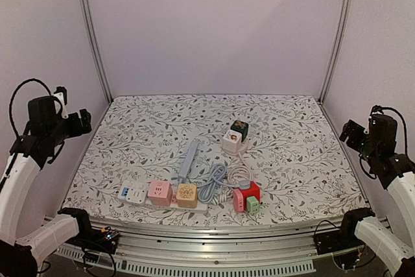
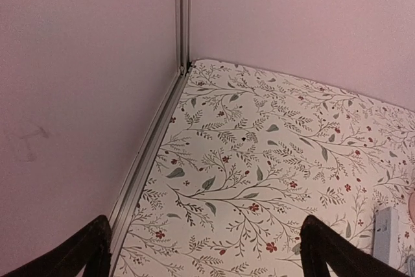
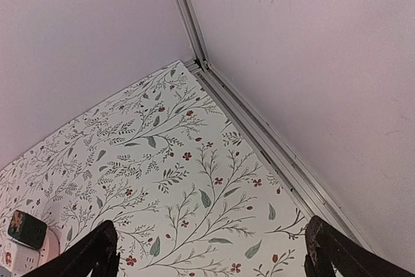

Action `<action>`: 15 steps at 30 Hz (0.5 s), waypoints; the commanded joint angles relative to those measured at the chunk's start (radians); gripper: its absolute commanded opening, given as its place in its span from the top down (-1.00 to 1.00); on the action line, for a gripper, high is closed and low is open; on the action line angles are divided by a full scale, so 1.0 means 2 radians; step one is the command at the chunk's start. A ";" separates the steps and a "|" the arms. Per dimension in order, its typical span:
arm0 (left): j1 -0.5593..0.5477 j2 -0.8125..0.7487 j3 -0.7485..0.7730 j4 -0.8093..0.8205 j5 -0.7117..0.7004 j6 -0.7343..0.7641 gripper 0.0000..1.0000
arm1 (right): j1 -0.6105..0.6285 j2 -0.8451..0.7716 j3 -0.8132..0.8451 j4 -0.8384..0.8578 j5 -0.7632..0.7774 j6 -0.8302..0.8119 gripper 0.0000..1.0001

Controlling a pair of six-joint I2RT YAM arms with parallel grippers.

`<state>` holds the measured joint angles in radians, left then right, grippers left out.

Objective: Pull the plug off the socket
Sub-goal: Move the socket to the center of the board.

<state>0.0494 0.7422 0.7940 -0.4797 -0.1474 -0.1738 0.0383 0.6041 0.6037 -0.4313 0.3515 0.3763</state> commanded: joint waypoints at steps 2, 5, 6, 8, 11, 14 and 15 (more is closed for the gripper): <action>-0.002 -0.007 0.008 -0.007 -0.008 -0.007 -0.99 | 0.002 0.007 0.013 -0.005 -0.019 -0.009 -0.98; -0.003 -0.012 0.009 -0.004 -0.009 -0.012 -0.99 | 0.001 0.011 0.015 -0.004 -0.029 -0.011 -0.97; -0.003 -0.013 0.009 -0.003 -0.006 -0.016 -0.99 | 0.001 0.013 0.017 -0.003 -0.040 -0.013 -0.97; -0.006 -0.018 0.006 0.002 0.005 -0.030 -0.99 | 0.001 0.020 0.024 -0.002 -0.070 -0.019 -0.97; -0.018 -0.026 0.000 0.011 0.051 -0.054 -0.99 | 0.002 0.051 0.046 -0.013 -0.115 -0.019 -0.98; -0.051 -0.038 -0.030 0.033 0.061 -0.099 -0.99 | 0.015 0.092 0.071 -0.035 -0.153 -0.014 -0.97; -0.065 -0.037 -0.037 0.036 0.056 -0.120 -0.99 | 0.026 0.104 0.077 -0.043 -0.153 -0.012 -0.97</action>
<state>-0.0025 0.6834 0.7776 -0.4522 -0.0837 -0.2825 0.0441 0.7334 0.6960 -0.4538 0.1574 0.3511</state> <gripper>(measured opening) 0.995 0.988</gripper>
